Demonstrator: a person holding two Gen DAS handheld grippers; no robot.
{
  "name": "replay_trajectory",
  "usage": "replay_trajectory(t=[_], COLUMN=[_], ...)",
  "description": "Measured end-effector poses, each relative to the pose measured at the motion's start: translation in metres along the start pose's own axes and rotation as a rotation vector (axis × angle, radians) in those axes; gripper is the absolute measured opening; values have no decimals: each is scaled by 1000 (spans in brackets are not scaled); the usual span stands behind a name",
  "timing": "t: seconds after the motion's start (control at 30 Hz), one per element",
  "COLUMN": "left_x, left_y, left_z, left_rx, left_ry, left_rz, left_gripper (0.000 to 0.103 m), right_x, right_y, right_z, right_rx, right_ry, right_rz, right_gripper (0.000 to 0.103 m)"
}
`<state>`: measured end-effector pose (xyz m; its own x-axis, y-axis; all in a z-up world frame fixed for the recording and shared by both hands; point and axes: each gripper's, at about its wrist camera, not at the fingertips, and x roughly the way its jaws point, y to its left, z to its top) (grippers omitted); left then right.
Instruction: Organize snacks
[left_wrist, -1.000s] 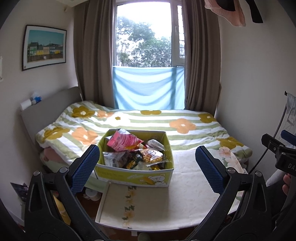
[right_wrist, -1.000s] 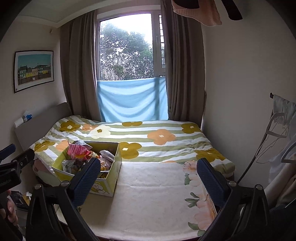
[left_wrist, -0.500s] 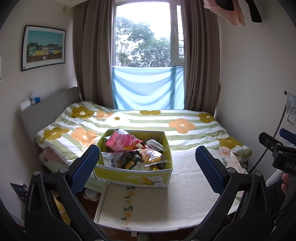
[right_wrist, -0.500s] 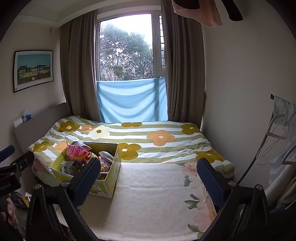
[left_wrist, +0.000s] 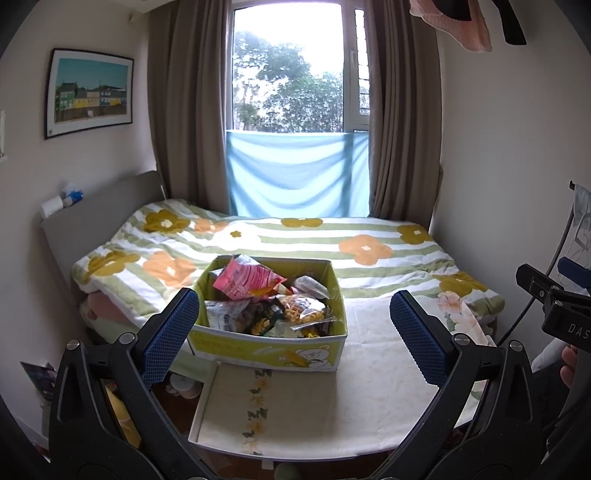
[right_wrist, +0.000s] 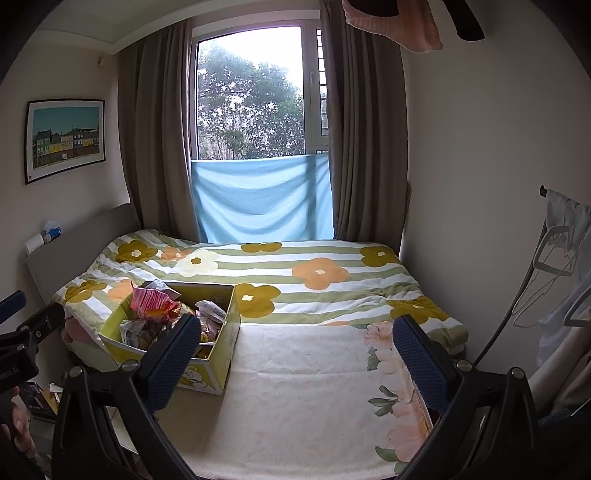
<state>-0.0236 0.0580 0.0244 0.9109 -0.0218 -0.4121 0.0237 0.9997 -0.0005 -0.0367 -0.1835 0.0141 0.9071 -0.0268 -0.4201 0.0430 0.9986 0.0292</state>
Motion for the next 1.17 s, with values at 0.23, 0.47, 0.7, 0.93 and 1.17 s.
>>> replay_trajectory(t=[0.23, 0.47, 0.7, 0.93, 1.17], left_x=[0, 1, 0, 6, 7], left_y=[0, 3, 2, 2, 2], left_z=[0, 0, 1, -2, -5], left_rx=[11, 7, 26, 22, 27], left_ry=[0, 5, -12, 11, 1], left_rz=[-3, 2, 35, 62, 63], left_gripper=[103, 103, 103, 103, 103], right_x=[-1, -1, -1, 1, 4], right_y=[0, 2, 3, 6, 7], right_z=[0, 1, 2, 3, 2], right_rx=[6, 3, 6, 10, 17], right_ry=[-3, -4, -7, -5, 3], right_rz=[-4, -4, -4, 3, 5], right_gripper=[103, 103, 103, 103, 103])
